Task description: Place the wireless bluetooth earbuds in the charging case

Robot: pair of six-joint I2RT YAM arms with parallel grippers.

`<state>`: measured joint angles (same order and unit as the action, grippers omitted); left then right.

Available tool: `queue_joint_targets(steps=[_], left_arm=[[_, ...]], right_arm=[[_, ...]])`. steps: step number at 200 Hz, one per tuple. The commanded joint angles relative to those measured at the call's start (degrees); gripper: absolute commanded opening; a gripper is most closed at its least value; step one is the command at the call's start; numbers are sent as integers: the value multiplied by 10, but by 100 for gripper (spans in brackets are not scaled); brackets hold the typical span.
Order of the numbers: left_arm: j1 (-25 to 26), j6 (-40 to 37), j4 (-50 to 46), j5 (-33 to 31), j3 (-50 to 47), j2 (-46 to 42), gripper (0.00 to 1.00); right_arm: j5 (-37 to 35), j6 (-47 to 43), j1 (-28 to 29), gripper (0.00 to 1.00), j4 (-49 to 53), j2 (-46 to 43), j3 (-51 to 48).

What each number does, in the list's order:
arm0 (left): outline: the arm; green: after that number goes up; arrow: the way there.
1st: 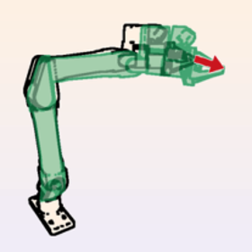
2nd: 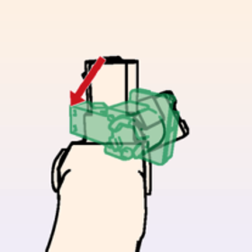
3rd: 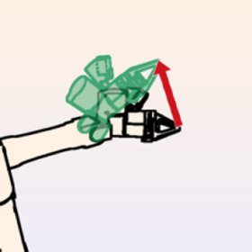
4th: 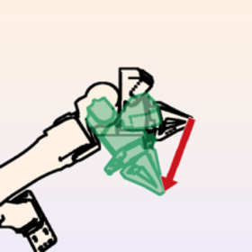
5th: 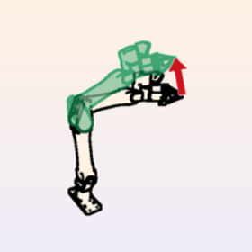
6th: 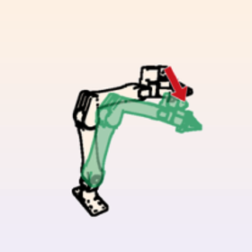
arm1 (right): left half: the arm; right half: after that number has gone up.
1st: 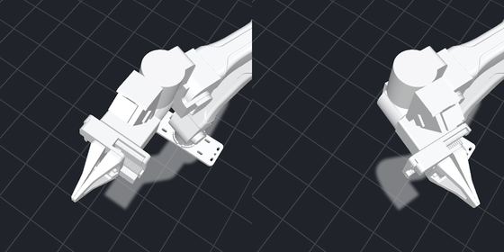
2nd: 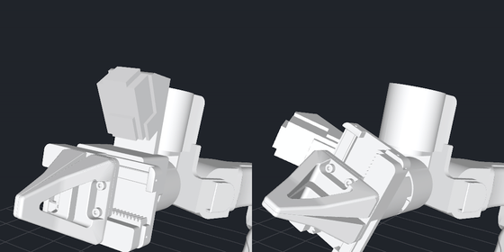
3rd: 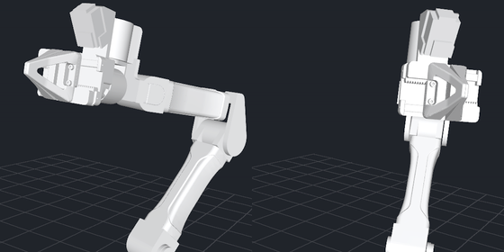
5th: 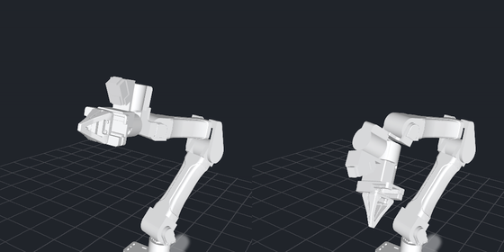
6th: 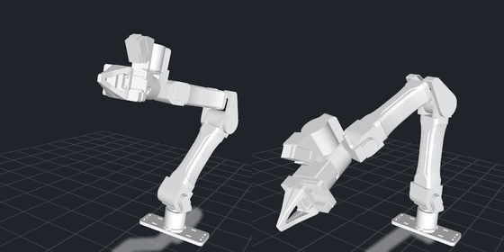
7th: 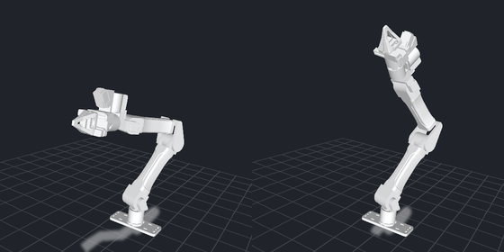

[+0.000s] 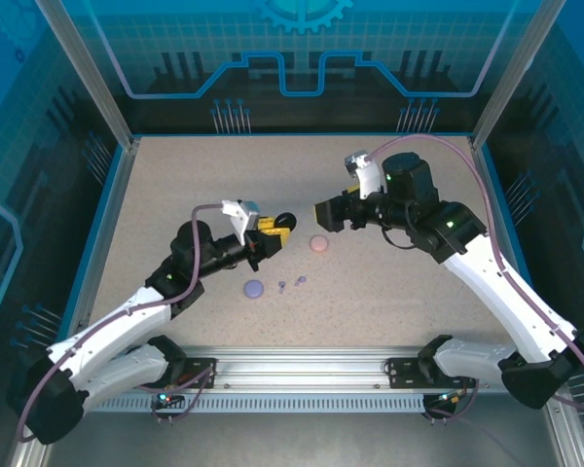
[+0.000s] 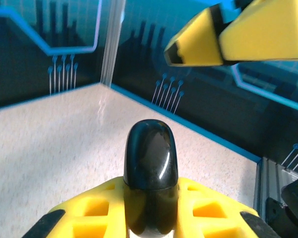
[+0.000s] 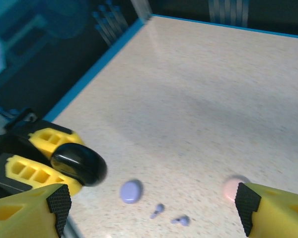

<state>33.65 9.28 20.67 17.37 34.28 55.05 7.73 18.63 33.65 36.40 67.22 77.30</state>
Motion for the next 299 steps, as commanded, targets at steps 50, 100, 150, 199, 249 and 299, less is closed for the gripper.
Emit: queue_joint_targets(steps=[50, 100, 150, 199, 249, 299], left_arm=[[-26, 188, -107, 40, 52, 217, 0], [-28, 228, -149, 47, 120, 339, 0], [-30, 225, -211, 37, 174, 414, 0], [-30, 216, -239, 46, 202, 467, 0], [-34, 217, -258, 15, 202, 479, 18], [-39, 216, -258, -19, 186, 468, 40]], right_arm=[[-63, 9, -39, 92, 25, -40, -47], [-65, 3, -54, 92, 35, -59, -69], [-63, -4, -81, 92, 35, -77, -90], [-54, -7, -97, 92, 36, -74, -94], [-55, -5, -113, 93, 46, -81, -99], [-47, -4, -122, 100, 49, -86, -97]])
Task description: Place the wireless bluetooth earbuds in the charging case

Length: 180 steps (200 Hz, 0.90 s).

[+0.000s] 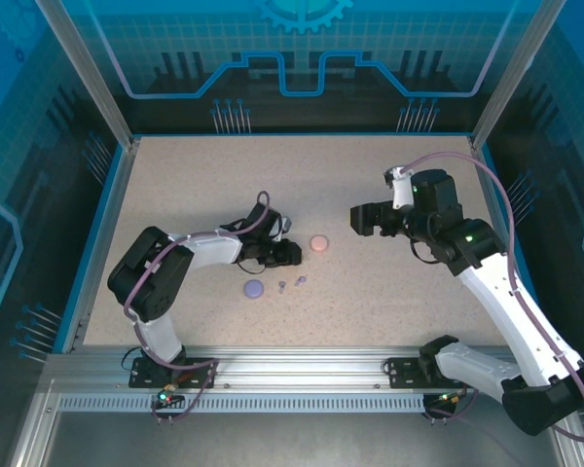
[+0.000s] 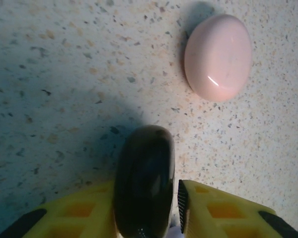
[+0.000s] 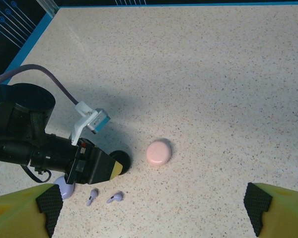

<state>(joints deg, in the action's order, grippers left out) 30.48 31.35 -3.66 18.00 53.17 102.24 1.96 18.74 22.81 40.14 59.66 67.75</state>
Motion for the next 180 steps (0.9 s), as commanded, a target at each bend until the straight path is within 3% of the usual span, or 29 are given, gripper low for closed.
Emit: queue_joint_targets(steps=[1, 50, 108, 180], left_arm=[[-7, -5, -15, -26, -3, -4, 40], [-21, -18, -22, -39, -21, -52, 50], [-62, -43, -61, -84, -50, -183, 55], [-144, -70, -140, -160, -83, -408, 70]], right_arm=[[11, -6, -14, 100, 12, -10, -1], [31, -10, -18, 100, 29, -4, 12], [48, -33, -13, 100, 60, 27, 33], [13, -78, 74, 100, 89, 116, 68]])
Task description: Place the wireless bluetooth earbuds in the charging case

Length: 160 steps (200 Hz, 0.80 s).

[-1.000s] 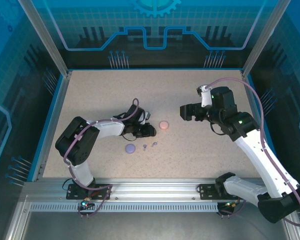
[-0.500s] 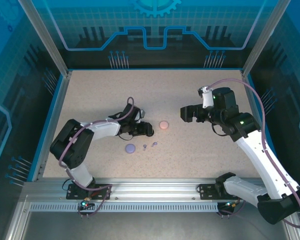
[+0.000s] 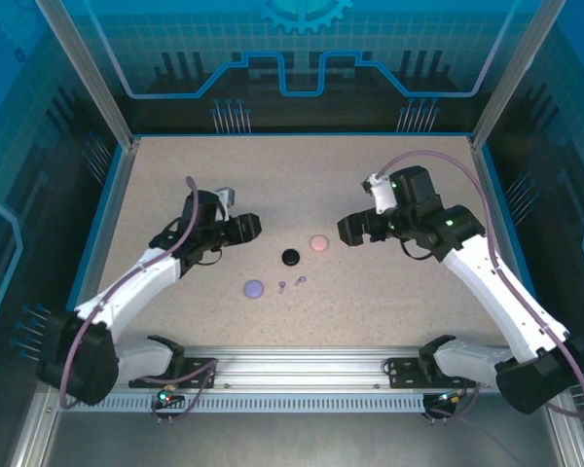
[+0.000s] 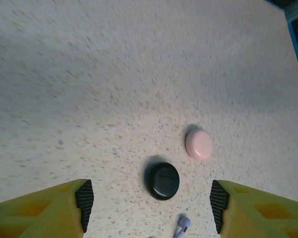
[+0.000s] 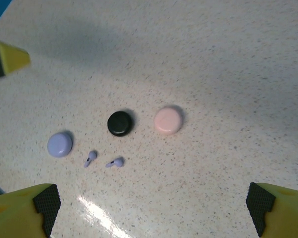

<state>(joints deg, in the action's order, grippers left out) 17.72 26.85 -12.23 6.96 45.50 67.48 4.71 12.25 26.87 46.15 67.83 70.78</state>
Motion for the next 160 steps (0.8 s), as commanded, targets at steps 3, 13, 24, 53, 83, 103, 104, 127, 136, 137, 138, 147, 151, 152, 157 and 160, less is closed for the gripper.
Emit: queue_joint_targets(steps=[3, 13, 24, 53, 83, 103, 104, 127, 136, 137, 138, 147, 151, 152, 157, 160], left_arm=[[-19, -27, -57, -53, -7, -70, 71], [-29, -32, -65, -65, -8, -97, 73], [-38, -35, -73, -80, -8, -126, 75], [-56, -53, -84, -113, -8, -190, 78], [-59, -98, -107, -149, 13, -236, 78], [-59, -128, -119, -161, 30, -263, 79], [-59, -130, -119, -162, 30, -265, 79], [-59, -170, -121, -155, 48, -298, 79], [-59, -181, -122, -155, 55, -311, 79], [-59, -182, -122, -156, 56, -312, 79], [-59, -183, -122, -156, 57, -314, 79], [-59, -192, -120, -157, 62, -326, 79], [-59, -195, -120, -157, 64, -332, 79], [-60, -196, -120, -157, 66, -333, 79], [-59, -199, -120, -157, 69, -338, 79], [-59, -201, -120, -158, 71, -342, 79]], right_arm=[[-16, -9, 39, 100, 33, 40, 42], [-27, 8, 61, 100, 46, 64, 57], [-46, 32, 91, 100, 57, 91, 72], [-86, 119, 173, 100, 71, 176, 110], [-107, 203, 241, 100, 53, 264, 135], [-117, 237, 276, 99, 50, 318, 159], [-117, 238, 277, 99, 50, 321, 161], [-128, 254, 310, 95, 56, 377, 199], [-132, 258, 320, 94, 60, 398, 214], [-132, 257, 322, 94, 60, 399, 215], [-133, 258, 323, 94, 60, 401, 217], [-133, 260, 330, 92, 64, 421, 231], [-133, 260, 333, 91, 67, 429, 238], [-134, 260, 334, 91, 67, 431, 239], [-133, 260, 337, 90, 68, 442, 246], [-133, 260, 340, 89, 70, 448, 251]])
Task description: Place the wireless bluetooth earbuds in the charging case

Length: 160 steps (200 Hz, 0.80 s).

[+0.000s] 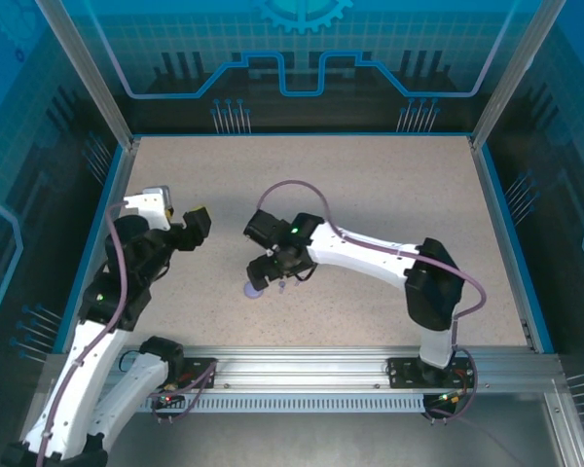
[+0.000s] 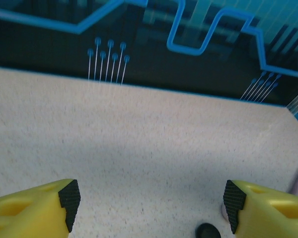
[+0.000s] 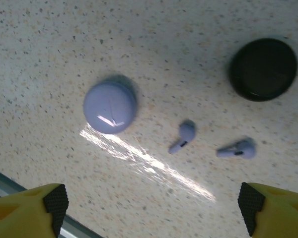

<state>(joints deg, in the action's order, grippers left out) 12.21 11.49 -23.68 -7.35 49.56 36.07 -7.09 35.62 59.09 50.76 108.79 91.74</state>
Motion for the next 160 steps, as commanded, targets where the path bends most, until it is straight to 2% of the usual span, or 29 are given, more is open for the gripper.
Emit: queue_joint_targets(steps=[1, 84, 160], left_arm=[[-5, -47, -6, -15, 31, -28, 79], [-4, -64, -19, -6, 57, -57, 78], [-4, -74, -24, -6, 55, -59, 79]], right_arm=[[-15, 26, 18, 89, 24, 40, 43], [-15, 16, 45, 77, 71, 182, 158], [-11, 28, 45, 73, 97, 271, 230]])
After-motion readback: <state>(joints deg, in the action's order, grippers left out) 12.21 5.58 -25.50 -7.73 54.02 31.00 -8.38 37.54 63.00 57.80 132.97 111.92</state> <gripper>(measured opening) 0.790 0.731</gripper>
